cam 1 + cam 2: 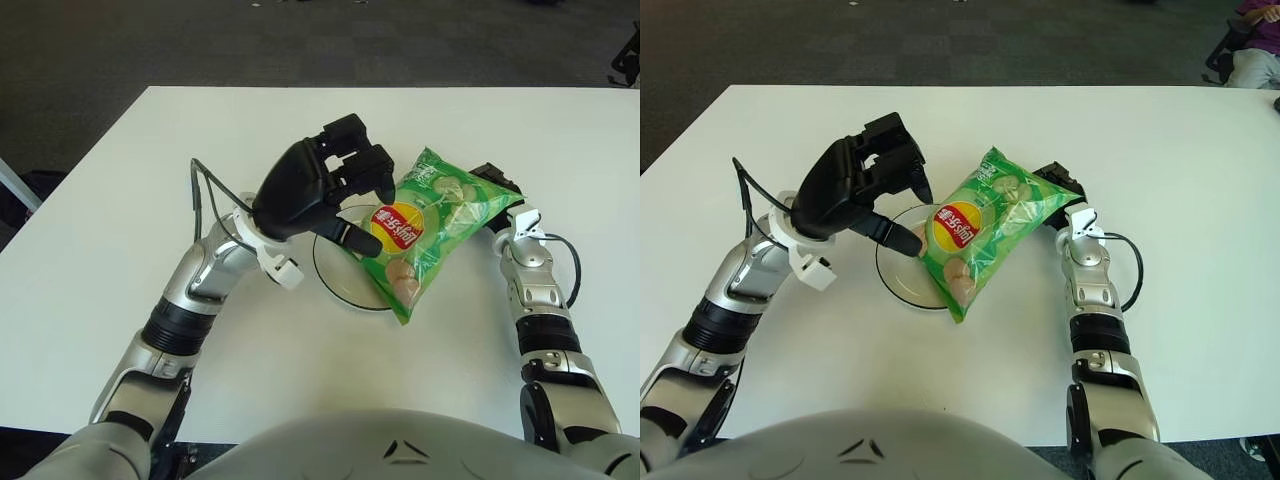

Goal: Put the snack into the plate.

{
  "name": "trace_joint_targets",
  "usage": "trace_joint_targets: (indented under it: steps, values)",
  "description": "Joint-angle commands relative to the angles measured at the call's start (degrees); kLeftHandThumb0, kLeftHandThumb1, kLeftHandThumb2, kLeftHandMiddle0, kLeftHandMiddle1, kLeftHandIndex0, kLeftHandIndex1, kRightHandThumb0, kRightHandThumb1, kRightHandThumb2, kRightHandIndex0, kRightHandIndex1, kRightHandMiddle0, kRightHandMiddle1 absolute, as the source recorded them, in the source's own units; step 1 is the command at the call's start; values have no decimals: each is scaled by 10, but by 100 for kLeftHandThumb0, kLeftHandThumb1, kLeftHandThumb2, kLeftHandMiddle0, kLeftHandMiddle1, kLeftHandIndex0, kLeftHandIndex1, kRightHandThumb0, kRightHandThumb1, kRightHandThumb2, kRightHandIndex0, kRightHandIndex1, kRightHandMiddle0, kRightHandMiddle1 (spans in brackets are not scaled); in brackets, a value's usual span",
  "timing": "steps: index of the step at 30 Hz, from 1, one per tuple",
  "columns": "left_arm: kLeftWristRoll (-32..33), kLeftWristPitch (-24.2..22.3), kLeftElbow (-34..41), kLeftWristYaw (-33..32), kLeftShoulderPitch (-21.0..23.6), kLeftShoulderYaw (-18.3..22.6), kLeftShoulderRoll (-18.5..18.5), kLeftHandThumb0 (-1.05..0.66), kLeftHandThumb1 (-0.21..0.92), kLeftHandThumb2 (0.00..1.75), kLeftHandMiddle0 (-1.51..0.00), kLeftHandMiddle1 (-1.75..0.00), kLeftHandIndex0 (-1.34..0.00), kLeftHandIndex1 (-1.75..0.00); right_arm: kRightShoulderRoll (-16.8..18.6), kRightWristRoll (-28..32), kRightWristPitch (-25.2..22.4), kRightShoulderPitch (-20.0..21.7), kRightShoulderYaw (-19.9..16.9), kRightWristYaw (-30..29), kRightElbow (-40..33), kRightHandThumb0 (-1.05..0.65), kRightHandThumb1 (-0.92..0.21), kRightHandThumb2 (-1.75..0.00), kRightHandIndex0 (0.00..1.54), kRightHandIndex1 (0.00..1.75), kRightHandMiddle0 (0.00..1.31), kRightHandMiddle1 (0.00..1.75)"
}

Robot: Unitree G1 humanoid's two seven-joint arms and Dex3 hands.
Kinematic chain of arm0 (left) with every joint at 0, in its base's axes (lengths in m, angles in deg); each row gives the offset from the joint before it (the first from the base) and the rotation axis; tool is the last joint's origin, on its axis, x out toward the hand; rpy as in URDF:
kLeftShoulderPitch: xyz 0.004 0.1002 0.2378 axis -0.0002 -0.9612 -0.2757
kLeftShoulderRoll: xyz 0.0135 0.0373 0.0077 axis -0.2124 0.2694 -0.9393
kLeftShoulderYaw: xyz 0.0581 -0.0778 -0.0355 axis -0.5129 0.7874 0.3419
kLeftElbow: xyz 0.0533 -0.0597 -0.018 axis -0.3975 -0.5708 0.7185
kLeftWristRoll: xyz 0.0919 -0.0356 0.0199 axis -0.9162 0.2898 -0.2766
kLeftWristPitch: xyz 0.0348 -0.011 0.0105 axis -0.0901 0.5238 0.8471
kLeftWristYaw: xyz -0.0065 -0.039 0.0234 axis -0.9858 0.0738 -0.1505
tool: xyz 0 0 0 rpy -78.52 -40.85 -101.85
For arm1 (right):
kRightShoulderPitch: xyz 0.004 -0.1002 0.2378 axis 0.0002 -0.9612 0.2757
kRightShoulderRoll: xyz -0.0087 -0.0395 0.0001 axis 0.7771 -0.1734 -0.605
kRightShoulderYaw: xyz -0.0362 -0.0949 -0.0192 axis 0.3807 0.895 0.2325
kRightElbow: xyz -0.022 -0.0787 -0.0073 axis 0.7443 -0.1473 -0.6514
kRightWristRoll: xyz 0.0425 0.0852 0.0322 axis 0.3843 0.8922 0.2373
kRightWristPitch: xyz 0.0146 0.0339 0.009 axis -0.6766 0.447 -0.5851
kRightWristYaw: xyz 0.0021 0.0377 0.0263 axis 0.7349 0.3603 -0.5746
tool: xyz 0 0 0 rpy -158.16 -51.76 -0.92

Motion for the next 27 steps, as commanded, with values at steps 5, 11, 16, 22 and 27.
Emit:
trace_joint_targets:
  steps: [5,11,16,22,27]
  values:
    - [-6,-2,6,9,-5,8,4,0,87,39,-42,-128,-38,-164,-4,10,-2,-4,-6,1,7,-36,-92,-29,76,165,45,149]
    - [-11,-3,8,10,-6,6,10,0,87,39,-42,-128,-38,-164,-6,12,0,-6,-8,3,8,-36,-92,-29,76,165,45,149]
    - [-12,-3,8,13,-6,7,13,0,88,39,-42,-128,-38,-164,-7,13,0,-5,-8,4,9,-36,-92,-29,76,165,45,149]
    - [-12,-3,6,14,-4,7,14,0,88,39,-42,-128,-38,-164,-9,14,0,-3,-7,4,11,-36,-92,-29,76,165,45,149]
    - [-12,-3,6,14,-4,8,14,0,88,39,-42,-128,-38,-164,-10,16,0,-4,-6,3,11,-36,-92,-29,76,165,45,149]
